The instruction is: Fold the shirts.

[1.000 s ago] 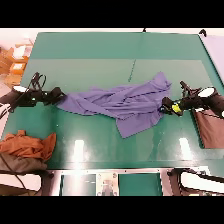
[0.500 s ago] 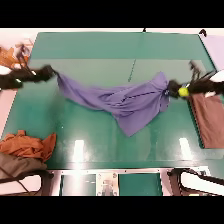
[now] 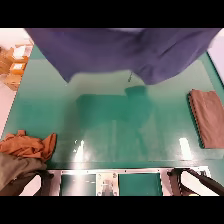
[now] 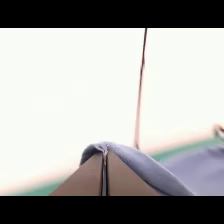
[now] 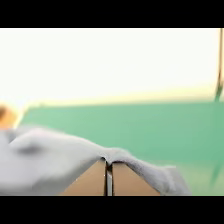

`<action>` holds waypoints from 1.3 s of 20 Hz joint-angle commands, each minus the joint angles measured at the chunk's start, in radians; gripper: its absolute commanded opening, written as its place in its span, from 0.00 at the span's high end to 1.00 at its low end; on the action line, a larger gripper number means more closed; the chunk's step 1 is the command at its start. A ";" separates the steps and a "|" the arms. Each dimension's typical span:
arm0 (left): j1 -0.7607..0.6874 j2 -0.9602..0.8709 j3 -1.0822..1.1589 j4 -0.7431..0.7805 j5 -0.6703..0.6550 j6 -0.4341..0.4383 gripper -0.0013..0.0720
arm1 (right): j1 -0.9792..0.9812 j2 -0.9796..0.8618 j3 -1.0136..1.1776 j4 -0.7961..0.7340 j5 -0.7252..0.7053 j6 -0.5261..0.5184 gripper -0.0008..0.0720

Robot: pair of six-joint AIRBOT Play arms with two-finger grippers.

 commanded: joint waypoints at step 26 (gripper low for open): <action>-0.146 -0.880 0.158 0.415 -0.237 -0.318 0.19 | 0.089 -0.575 -0.623 0.062 -0.438 -0.051 0.56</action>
